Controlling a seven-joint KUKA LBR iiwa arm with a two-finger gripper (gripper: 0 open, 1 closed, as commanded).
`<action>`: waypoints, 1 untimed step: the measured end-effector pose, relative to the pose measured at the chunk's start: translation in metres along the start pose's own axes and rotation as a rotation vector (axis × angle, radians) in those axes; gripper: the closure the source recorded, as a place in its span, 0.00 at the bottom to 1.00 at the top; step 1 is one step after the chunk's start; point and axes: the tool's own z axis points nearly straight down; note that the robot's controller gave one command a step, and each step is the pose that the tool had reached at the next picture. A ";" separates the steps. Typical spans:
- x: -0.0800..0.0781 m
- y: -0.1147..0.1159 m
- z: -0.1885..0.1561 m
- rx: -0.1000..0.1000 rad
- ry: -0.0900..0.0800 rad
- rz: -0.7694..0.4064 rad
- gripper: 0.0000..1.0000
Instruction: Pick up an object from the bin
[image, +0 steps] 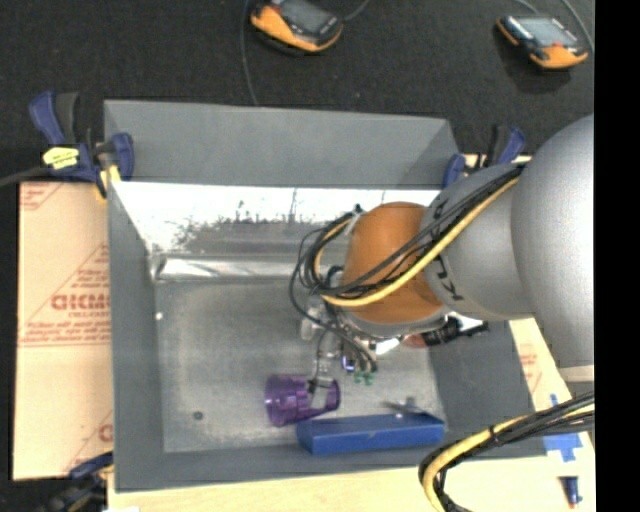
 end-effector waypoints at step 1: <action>0.025 0.016 0.000 0.001 0.000 -0.084 0.00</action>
Offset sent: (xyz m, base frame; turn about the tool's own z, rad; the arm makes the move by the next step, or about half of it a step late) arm -0.0392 0.0263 -0.0053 0.0419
